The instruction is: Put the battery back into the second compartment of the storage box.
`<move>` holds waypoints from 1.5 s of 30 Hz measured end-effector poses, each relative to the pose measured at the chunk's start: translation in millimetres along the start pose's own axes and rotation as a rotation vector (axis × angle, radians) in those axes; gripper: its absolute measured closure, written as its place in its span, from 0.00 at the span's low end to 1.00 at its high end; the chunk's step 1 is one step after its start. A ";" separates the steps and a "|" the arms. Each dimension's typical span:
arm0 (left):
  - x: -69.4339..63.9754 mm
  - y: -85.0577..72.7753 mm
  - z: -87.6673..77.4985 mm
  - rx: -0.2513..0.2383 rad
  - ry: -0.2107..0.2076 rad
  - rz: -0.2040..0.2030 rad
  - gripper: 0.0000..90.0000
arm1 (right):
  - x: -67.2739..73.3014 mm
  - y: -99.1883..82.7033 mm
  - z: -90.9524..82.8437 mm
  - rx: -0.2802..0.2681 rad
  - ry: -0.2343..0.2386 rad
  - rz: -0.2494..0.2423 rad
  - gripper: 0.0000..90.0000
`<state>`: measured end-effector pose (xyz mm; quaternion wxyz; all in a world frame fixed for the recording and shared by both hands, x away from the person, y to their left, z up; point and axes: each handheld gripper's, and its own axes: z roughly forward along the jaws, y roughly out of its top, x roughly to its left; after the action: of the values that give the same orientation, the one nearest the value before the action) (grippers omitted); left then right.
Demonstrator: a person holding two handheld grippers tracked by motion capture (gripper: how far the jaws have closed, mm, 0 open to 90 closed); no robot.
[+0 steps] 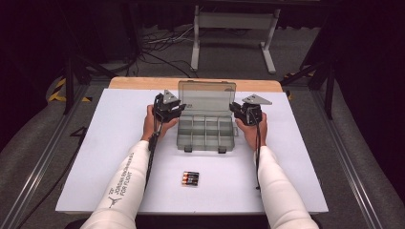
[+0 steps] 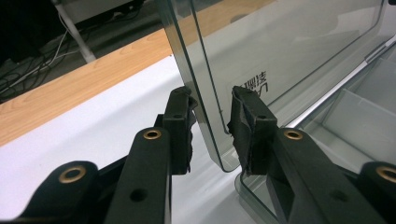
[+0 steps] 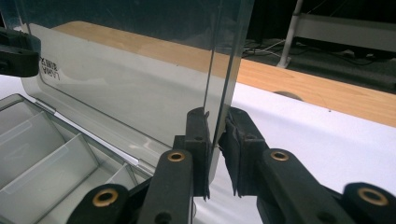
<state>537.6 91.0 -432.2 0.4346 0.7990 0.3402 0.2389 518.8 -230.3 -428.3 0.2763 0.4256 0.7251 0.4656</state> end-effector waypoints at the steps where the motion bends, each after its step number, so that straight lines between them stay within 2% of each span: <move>1: -0.2 -0.6 0.5 0.003 0.001 -0.005 0.76 | -0.1 -0.6 0.6 0.000 0.001 0.000 0.89; 21: -0.1 -6.2 9.0 0.053 -0.008 -0.002 0.71 | -0.2 -11.7 9.1 0.045 0.004 0.026 0.86; 23: -1.1 -7.2 10.2 0.062 -0.009 -0.012 0.70 | -0.1 -12.5 9.7 0.050 0.004 0.030 0.86; 26: -0.3 -8.2 10.3 0.057 -0.016 -0.024 0.70 | 0.1 -13.8 10.4 0.055 0.001 0.031 0.85; 35: -0.4 -8.3 10.4 0.059 -0.014 -0.024 0.70 | 1.3 -15.7 10.6 0.069 0.002 0.040 0.85; 45: -1.8 -8.2 10.2 0.065 0.006 -0.026 0.71 | 1.4 -14.9 11.1 0.076 0.001 0.042 0.84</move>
<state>540.5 87.4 -444.6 0.4107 0.8073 0.3595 0.2243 521.6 -227.2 -446.5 0.2499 0.4506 0.7333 0.4435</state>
